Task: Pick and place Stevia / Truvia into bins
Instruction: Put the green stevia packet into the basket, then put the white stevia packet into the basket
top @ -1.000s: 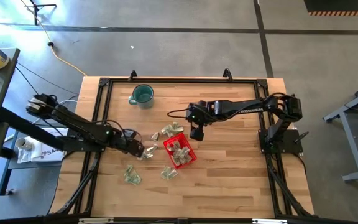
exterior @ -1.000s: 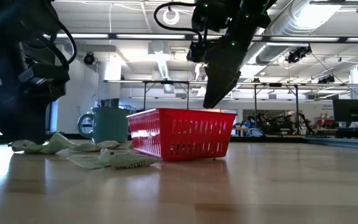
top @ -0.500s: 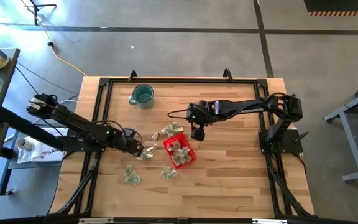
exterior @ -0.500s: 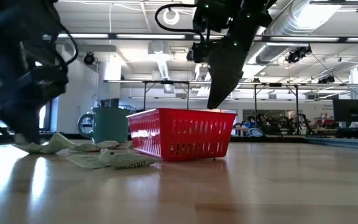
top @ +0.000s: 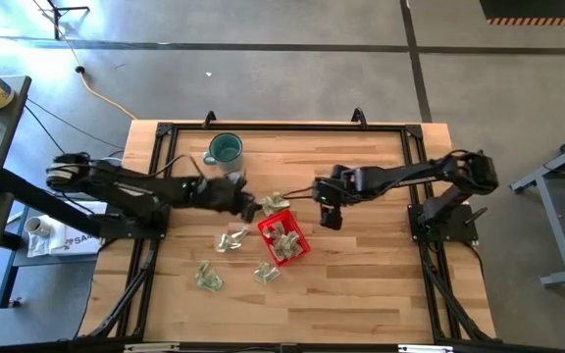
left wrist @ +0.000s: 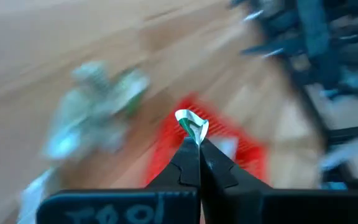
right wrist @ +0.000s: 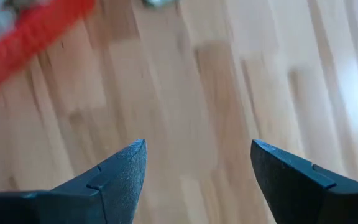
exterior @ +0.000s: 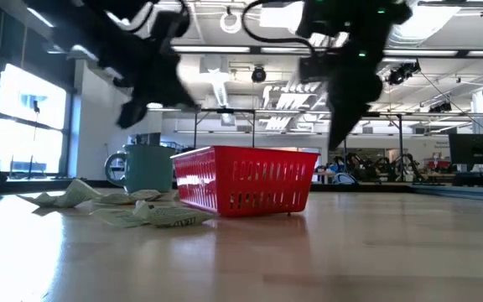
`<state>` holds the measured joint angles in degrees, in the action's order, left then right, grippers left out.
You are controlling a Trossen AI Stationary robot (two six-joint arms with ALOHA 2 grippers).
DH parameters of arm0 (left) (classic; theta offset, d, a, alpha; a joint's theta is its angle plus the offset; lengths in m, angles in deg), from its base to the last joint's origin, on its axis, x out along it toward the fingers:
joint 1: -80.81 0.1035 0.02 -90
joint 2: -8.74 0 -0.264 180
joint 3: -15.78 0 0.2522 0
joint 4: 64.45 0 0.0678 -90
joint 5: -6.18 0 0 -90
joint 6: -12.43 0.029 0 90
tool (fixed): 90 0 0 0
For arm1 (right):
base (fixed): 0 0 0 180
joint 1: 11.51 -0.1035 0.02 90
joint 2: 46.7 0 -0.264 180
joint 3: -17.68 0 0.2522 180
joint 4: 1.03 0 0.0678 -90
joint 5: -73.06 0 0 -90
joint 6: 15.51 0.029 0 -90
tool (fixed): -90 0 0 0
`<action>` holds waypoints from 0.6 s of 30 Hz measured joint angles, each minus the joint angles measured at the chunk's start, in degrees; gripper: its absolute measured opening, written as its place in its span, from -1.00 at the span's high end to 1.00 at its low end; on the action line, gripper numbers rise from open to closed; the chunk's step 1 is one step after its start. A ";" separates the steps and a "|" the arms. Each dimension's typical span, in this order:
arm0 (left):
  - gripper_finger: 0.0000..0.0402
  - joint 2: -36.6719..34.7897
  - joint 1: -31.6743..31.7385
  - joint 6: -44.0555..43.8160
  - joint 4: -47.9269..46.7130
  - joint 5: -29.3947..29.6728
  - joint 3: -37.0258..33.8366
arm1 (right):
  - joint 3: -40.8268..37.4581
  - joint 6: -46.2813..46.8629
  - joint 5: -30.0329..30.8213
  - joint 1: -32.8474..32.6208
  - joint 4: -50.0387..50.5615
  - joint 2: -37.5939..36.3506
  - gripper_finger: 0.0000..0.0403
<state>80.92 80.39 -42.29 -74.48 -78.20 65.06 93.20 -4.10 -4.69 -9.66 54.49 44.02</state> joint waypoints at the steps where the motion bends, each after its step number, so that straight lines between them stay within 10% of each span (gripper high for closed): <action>1: 0.87 1.66 0.71 0.94 1.47 -2.03 1.43 | -1.88 1.78 0.15 -0.52 0.00 -1.54 -0.39; 11: 0.75 20.94 -3.90 9.46 -10.29 -8.09 20.91 | -13.52 11.54 0.80 -4.74 -3.85 -12.22 -0.39; 18: 0.26 24.92 -4.09 7.94 -28.10 -7.98 29.62 | -13.55 7.32 -0.76 -4.92 -8.88 -10.81 -0.39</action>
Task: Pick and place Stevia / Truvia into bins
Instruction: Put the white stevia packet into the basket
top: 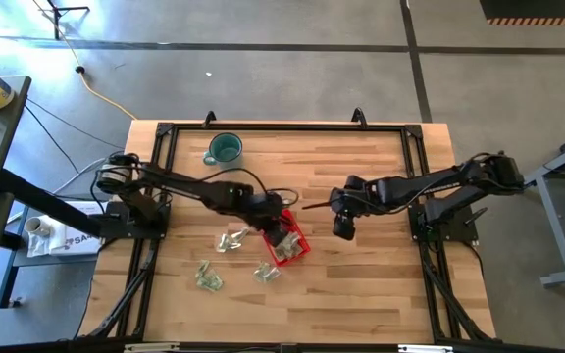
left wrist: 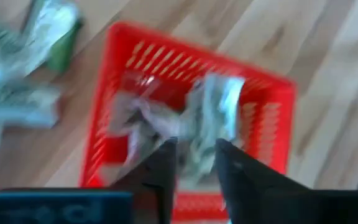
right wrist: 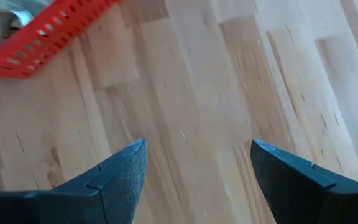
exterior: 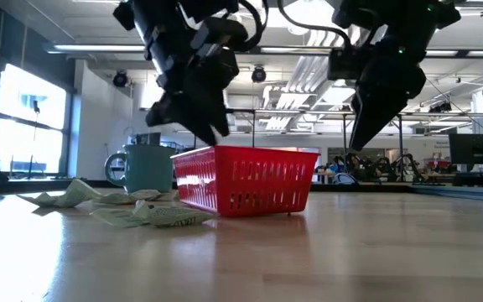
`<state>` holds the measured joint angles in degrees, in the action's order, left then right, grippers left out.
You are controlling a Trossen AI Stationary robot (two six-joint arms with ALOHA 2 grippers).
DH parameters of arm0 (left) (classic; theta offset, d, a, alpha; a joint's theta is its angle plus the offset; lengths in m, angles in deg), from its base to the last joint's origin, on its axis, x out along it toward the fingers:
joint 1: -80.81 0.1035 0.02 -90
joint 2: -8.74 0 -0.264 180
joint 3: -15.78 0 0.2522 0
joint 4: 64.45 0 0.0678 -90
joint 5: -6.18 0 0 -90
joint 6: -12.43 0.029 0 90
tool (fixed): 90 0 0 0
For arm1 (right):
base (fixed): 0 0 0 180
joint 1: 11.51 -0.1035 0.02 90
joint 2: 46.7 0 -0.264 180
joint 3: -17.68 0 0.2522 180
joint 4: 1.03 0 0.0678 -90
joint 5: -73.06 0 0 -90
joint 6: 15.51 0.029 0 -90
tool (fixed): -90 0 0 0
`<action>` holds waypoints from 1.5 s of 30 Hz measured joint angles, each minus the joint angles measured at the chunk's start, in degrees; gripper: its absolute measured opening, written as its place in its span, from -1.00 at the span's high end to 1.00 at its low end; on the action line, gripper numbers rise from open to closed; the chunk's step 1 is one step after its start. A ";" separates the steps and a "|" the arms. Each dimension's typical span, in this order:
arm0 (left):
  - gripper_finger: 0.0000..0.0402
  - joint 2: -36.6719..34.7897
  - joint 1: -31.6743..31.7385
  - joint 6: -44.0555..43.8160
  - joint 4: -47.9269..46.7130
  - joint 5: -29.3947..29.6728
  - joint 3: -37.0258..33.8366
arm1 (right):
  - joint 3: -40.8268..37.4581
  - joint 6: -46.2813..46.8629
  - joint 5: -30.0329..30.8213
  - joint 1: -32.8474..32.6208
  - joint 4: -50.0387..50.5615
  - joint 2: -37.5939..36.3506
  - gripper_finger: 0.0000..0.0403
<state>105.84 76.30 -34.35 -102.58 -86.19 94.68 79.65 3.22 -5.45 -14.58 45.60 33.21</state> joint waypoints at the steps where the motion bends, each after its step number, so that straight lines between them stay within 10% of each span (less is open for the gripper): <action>1: 0.17 -0.23 -0.07 0.00 -3.16 -0.02 0.97 | 0.01 -0.96 -0.07 0.00 -0.40 0.01 -0.39; 7: -0.27 -3.88 -3.98 -0.24 -23.16 2.36 4.26 | 0.07 -7.53 -1.92 0.00 -1.98 0.01 -0.39; 14: -0.29 -9.96 -16.68 -15.48 -32.63 7.39 -2.16 | 0.04 -12.56 -2.97 0.00 -4.93 0.01 -0.39; 22: -0.21 -14.44 -22.41 -37.08 -27.96 7.71 -15.40 | 0.04 -9.73 -5.21 0.00 -8.69 0.87 -0.39; 45: -0.20 -13.70 -13.05 -28.16 -11.73 6.01 -26.63 | 0.04 7.82 -2.71 -0.76 -8.90 6.06 -0.39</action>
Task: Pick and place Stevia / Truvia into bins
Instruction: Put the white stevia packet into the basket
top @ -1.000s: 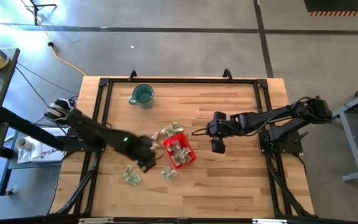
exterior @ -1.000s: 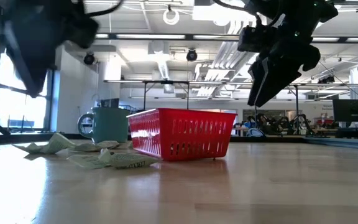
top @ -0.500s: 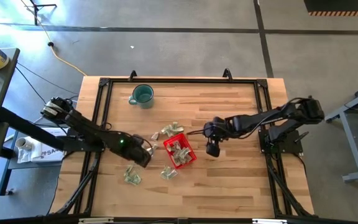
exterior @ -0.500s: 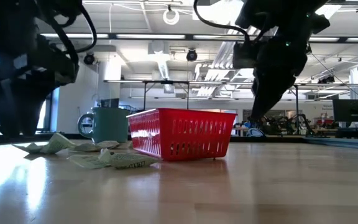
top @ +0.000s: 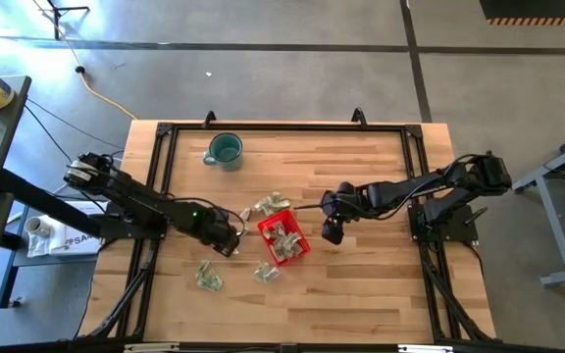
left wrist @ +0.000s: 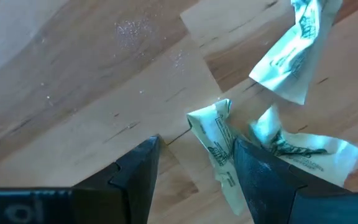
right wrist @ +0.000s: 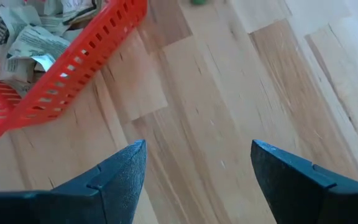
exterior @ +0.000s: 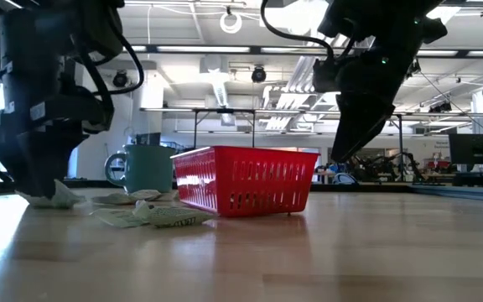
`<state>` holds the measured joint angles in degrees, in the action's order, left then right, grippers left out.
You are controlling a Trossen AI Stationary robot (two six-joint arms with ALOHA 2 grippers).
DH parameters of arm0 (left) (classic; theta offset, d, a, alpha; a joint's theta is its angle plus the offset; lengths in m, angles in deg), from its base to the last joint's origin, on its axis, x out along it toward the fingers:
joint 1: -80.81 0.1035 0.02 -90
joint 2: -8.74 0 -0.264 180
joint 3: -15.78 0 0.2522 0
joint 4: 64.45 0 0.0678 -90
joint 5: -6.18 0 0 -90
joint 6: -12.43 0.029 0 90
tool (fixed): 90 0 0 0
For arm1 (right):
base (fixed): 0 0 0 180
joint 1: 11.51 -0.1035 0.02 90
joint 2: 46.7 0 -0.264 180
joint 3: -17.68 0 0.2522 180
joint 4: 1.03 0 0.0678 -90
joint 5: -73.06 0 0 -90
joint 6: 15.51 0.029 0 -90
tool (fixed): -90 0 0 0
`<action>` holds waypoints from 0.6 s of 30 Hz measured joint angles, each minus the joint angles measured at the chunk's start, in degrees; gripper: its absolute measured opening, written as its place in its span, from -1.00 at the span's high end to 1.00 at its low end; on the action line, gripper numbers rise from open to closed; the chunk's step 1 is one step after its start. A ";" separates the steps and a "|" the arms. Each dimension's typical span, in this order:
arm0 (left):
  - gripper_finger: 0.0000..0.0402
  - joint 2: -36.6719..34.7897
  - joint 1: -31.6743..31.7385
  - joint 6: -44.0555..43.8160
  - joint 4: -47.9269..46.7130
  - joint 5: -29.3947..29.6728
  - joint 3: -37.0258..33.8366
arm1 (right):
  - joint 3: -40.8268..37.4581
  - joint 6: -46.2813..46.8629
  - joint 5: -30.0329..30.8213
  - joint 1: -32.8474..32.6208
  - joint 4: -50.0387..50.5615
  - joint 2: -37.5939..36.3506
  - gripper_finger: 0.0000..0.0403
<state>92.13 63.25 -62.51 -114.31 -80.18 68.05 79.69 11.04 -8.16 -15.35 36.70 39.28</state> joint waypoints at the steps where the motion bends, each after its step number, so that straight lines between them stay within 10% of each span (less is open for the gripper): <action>1: -0.20 -0.03 -0.04 0.19 0.55 -0.10 -0.45 | 0.00 0.51 0.04 0.00 0.17 0.00 -0.39; 18: 0.90 0.13 -0.09 7.16 -0.32 3.77 -0.59 | 0.00 2.21 1.70 0.09 1.57 0.00 -0.39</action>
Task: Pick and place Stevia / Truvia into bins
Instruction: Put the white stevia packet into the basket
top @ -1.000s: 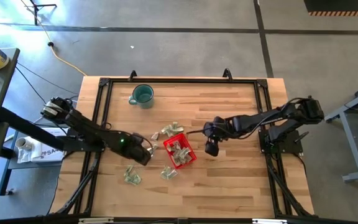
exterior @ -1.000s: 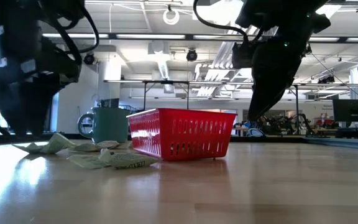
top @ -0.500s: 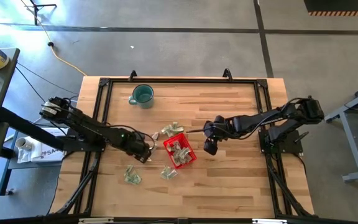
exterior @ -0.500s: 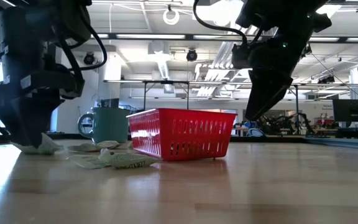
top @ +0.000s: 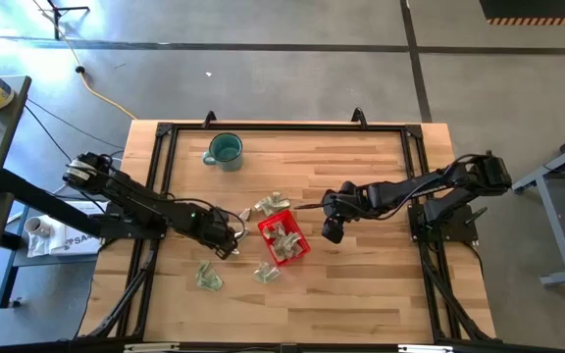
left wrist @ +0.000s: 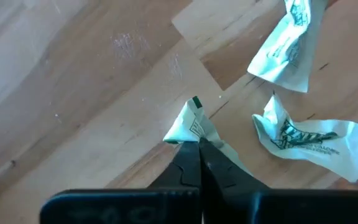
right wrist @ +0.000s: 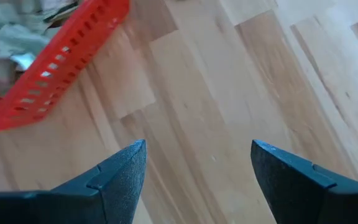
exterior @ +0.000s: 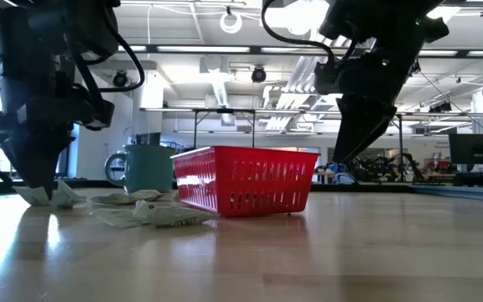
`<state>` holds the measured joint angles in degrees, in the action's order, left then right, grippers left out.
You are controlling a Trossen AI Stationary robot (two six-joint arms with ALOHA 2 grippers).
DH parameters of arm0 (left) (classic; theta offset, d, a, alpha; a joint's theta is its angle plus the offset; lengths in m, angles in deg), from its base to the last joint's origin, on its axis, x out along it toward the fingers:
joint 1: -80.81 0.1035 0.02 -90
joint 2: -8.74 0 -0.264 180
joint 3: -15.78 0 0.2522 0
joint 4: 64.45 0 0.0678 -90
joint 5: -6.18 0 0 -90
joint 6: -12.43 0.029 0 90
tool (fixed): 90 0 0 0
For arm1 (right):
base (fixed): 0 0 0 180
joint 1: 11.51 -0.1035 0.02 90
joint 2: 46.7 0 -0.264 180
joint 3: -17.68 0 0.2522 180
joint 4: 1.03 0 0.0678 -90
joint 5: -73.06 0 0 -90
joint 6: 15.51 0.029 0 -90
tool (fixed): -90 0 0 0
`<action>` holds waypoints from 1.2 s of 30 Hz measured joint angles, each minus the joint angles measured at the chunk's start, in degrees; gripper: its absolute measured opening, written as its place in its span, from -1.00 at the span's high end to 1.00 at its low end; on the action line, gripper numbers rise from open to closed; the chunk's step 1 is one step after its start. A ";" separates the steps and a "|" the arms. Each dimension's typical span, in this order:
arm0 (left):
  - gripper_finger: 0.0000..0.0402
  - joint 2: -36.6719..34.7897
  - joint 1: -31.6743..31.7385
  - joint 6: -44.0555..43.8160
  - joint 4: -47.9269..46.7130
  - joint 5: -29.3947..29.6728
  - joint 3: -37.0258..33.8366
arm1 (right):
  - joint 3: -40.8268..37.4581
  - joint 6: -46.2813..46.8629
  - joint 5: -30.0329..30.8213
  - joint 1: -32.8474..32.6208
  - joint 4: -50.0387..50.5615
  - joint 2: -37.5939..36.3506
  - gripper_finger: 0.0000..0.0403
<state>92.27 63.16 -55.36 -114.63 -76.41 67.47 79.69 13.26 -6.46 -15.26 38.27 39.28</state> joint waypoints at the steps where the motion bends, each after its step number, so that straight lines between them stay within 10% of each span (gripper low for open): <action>1: 0.89 -0.25 -0.02 0.09 -0.35 0.85 0.21 | 0.00 0.92 0.56 0.00 0.17 0.00 -0.39; 14: 0.88 -4.95 8.10 14.50 -1.51 10.92 13.22 | 0.02 4.25 13.41 1.18 3.10 -7.28 -0.39; 25: 0.89 5.47 15.13 27.60 21.26 -9.36 18.47 | 0.04 1.94 9.08 2.81 9.73 -10.40 -0.39; 36: 0.01 7.88 14.32 21.84 22.72 -14.94 18.68 | 0.23 -5.00 -3.36 5.27 2.05 -7.04 -0.39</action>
<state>100.15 77.48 -33.52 -91.91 -91.35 86.14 79.93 8.26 -9.82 -9.99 40.32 32.23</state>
